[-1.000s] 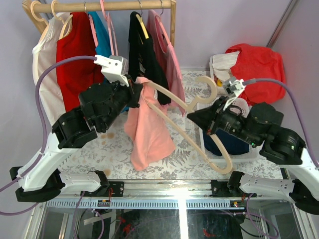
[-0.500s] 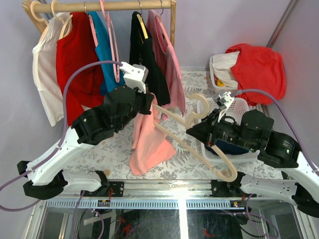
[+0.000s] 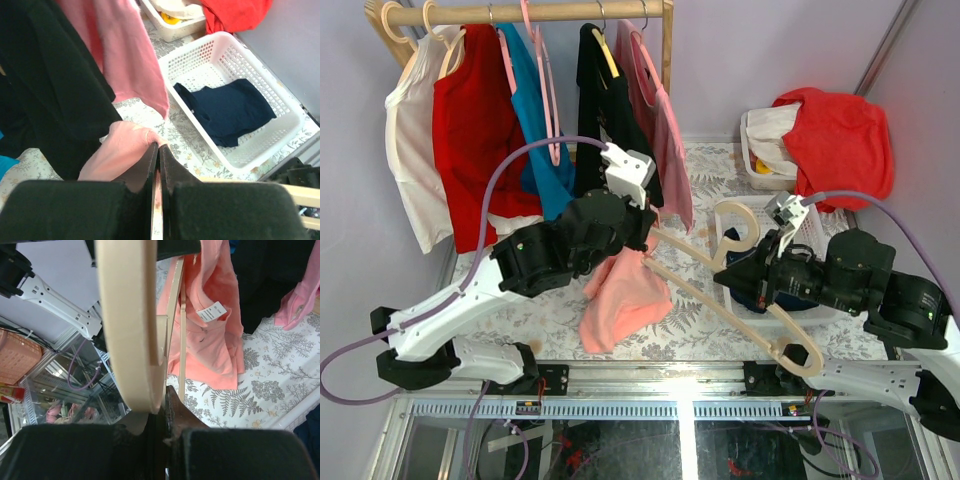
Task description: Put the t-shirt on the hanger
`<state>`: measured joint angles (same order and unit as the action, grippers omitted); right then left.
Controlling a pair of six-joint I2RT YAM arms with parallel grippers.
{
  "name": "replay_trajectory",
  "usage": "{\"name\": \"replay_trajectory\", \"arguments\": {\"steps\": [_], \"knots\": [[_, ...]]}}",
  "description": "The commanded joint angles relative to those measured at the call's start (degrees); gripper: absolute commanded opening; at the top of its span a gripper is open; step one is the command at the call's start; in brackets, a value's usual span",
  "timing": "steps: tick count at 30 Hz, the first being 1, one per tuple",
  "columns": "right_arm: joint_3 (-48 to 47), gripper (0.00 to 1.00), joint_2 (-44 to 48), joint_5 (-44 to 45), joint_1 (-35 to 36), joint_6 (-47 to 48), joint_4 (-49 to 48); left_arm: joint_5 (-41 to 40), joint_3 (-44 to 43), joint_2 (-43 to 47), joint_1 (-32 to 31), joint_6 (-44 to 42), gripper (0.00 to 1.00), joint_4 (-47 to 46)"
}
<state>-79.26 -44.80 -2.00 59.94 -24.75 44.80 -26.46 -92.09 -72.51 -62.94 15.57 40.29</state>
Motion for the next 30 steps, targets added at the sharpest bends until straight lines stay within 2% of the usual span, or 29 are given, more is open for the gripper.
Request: {"name": "replay_trajectory", "arguments": {"steps": [1, 6, 10, 20, 30], "knots": [[0.54, 0.00, -2.10, 0.85, 0.11, 1.26, -4.94, -1.22, 0.13, -0.18, -3.13, -0.83, 0.00, -5.25], [1.10, 0.00, -4.00, 7.63, 0.03, -0.08, -6.69, -4.36, -0.10, 0.32, -7.19, 0.16, 0.00, -6.01], [3.24, 0.00, -3.66, 9.25, 0.04, -1.59, -10.08, -6.37, 0.16, 1.27, -9.39, 1.17, 0.00, -6.93], [12.63, 0.00, -1.34, 8.91, 0.01, -1.29, -25.78, -4.41, -0.20, 1.47, -14.22, 1.55, 0.00, -10.67], [17.26, 0.00, 0.75, 6.17, 0.00, -0.58, -33.42, -0.17, -4.13, -0.54, -19.06, -0.32, 0.00, -13.03]]}}
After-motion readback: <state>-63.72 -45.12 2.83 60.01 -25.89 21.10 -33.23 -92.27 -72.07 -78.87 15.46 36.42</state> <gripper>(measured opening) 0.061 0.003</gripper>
